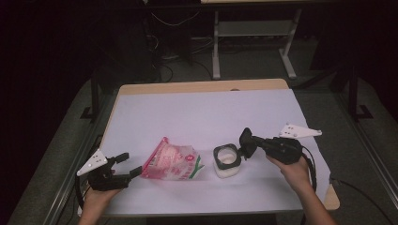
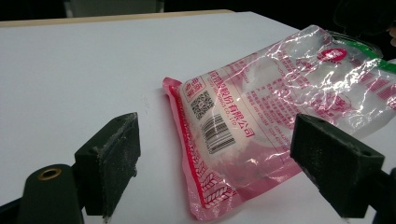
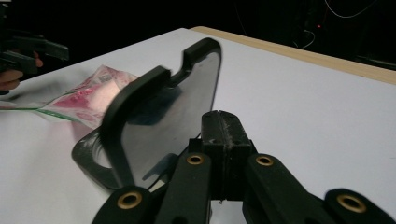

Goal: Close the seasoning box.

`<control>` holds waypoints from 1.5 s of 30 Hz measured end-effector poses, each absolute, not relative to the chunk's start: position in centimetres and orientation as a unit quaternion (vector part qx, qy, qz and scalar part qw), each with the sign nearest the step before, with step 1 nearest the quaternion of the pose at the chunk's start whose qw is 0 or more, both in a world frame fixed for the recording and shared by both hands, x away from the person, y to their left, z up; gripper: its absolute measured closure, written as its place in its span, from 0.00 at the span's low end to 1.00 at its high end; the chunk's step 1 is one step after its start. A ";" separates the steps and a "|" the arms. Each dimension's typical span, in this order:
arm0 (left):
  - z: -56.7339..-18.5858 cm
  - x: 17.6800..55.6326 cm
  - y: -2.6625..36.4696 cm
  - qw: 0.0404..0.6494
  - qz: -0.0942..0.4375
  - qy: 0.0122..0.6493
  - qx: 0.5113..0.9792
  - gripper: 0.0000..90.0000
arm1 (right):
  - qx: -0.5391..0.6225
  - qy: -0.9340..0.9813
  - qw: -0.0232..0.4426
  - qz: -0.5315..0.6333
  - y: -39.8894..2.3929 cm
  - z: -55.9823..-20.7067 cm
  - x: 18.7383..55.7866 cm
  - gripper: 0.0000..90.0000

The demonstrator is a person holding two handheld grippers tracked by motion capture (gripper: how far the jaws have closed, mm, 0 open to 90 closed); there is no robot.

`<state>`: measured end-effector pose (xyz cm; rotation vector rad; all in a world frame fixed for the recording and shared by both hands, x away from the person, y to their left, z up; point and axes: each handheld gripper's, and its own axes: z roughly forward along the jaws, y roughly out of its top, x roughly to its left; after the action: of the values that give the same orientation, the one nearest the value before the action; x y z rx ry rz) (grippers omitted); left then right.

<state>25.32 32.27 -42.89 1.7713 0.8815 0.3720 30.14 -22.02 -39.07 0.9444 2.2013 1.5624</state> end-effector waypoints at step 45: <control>-43.0 25.3 31.9 0.534 0.149 0.371 0.745 0.17 | 0.382 0.752 0.181 0.506 -26.0 -40.6 28.7 0.73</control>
<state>25.33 31.90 -42.99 1.7763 0.8842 0.3549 28.69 -26.03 -40.56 1.0783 2.1233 1.4283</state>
